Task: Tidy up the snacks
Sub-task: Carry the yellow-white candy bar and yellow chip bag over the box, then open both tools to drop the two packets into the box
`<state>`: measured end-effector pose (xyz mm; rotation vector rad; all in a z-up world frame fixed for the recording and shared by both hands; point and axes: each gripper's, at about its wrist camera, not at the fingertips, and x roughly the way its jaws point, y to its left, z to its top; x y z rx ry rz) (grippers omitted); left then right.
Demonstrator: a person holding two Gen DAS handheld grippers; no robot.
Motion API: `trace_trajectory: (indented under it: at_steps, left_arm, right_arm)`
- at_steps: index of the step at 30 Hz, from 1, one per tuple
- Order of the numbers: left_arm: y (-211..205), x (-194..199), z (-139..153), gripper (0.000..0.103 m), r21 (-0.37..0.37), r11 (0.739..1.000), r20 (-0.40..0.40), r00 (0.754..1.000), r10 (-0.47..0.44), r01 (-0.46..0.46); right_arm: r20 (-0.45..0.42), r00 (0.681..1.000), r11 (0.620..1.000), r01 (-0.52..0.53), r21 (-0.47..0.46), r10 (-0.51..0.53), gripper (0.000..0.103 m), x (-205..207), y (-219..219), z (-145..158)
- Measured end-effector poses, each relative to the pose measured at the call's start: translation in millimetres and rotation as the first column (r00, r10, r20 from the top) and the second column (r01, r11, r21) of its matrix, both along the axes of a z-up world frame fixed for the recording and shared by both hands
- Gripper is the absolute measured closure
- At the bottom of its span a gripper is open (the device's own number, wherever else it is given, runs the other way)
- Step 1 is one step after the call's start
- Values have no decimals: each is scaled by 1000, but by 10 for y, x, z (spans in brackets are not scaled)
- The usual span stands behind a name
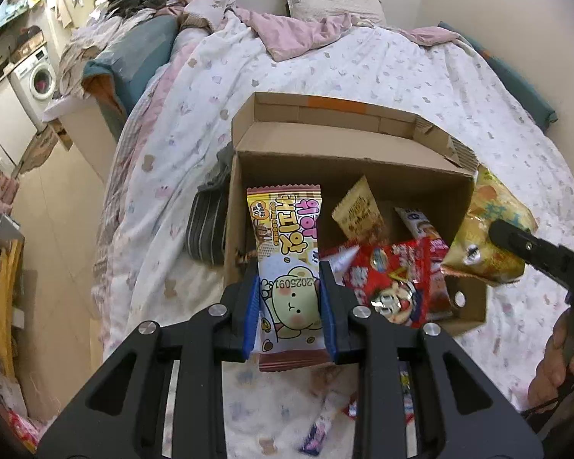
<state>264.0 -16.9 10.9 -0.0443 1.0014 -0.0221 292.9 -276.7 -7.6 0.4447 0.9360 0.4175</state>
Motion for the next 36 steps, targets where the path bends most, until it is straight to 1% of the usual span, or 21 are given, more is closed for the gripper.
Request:
trace_trajectory:
  at_steps: [3, 6, 10, 13, 15, 17, 21, 25, 27, 29, 30, 32, 36]
  left_arm:
    - [-47, 102, -139, 79, 16, 1000, -7, 1000, -17, 17]
    - [-102, 176, -276, 79, 23, 999, -23, 999, -37, 38]
    - [-152, 212, -397, 79, 66, 996, -16, 998, -57, 58]
    - [-114, 245, -478, 79, 60, 997, -37, 998, -51, 53]
    - [-107, 252, -506, 79, 56, 997, -44, 998, -50, 53]
    - [-106, 254, -541, 79, 55, 997, -55, 997, -53, 56]
    - [-127, 255, -568, 79, 33, 997, -74, 995, -61, 63]
    - [-181, 252, -599, 79, 51, 995, -74, 994, -80, 84]
    - [-187, 249, -609, 79, 45, 995, -78, 994, -80, 84]
    - [-181, 245, -612, 79, 47, 995, -76, 994, -79, 82]
    - [-181, 242, -612, 79, 49, 995, -75, 994, -80, 83]
    - [-181, 233, -613, 79, 56, 995, -73, 994, -79, 83]
    - [-197, 209, -610, 78, 61, 994, -75, 994, -83, 88]
  right_arm:
    - [-14, 1000, 1000, 10, -26, -11, 58, 175, 27, -129]
    - [-12, 1000, 999, -2, -52, 2, 58, 261, 76, -237]
    - [-45, 999, 999, -7, -48, 5, 58, 326, 141, -438]
    - [-48, 999, 998, -21, -62, 18, 58, 391, 199, -488]
    - [-53, 998, 998, -24, -58, 21, 55, 410, 223, -504]
    - [-72, 997, 999, -29, -44, 26, 55, 431, 236, -534]
    - [-77, 997, 998, -34, -54, 29, 55, 442, 251, -534]
    - [-77, 997, 997, -38, -69, 33, 54, 436, 257, -528]
    - [-77, 996, 997, -38, -74, 32, 51, 443, 261, -516]
    - [-72, 997, 997, -31, -72, 26, 44, 435, 252, -497]
    - [-67, 997, 997, -30, -70, 25, 43, 432, 244, -485]
    - [-58, 998, 998, -29, -61, 25, 34, 433, 228, -468]
    - [-64, 998, 999, -28, -43, 26, 32, 429, 202, -456]
